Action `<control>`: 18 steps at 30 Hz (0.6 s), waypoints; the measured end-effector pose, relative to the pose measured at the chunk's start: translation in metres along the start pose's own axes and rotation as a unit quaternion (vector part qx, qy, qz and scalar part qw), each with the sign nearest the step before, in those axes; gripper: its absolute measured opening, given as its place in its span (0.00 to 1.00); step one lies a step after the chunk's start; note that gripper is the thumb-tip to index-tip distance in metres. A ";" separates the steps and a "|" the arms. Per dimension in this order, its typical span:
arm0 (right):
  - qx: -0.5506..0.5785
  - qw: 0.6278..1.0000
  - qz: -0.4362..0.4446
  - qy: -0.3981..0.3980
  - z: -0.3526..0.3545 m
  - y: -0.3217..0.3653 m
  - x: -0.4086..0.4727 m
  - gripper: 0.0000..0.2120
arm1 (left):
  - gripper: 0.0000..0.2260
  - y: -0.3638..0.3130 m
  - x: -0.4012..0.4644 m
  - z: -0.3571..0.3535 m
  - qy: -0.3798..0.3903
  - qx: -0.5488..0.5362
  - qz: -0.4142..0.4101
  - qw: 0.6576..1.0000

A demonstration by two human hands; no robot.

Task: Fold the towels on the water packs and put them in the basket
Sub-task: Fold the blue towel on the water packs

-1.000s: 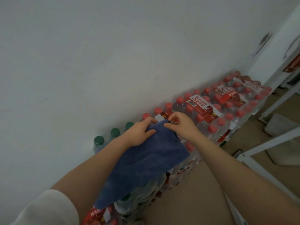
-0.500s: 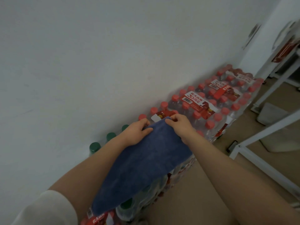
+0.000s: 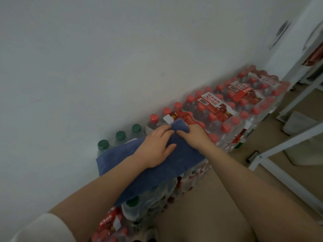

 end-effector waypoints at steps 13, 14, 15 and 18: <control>0.024 0.998 -0.018 -0.047 0.070 -0.061 -0.003 0.17 | 0.55 0.018 -0.025 -0.043 0.087 0.120 0.178 0.973; 0.025 0.998 -0.022 -0.046 0.069 -0.063 -0.003 0.17 | 0.56 0.020 -0.027 -0.042 0.084 0.120 0.190 0.971; 0.029 0.998 -0.028 -0.045 0.068 -0.066 -0.003 0.18 | 0.58 0.022 -0.029 -0.041 0.084 0.118 0.196 0.970; 0.043 0.997 -0.044 -0.040 0.067 -0.071 -0.002 0.21 | 0.58 0.029 -0.037 -0.036 0.085 0.103 0.185 0.974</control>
Point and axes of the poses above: each hand's wrist, its own x-axis towards the middle knuckle, its own z-axis out of the back of the hand, y = z × x, the point moved 9 cm from there along x, towards the middle knuckle, and after that the axes turned 7 degrees about -x, right-handed, at the moved point
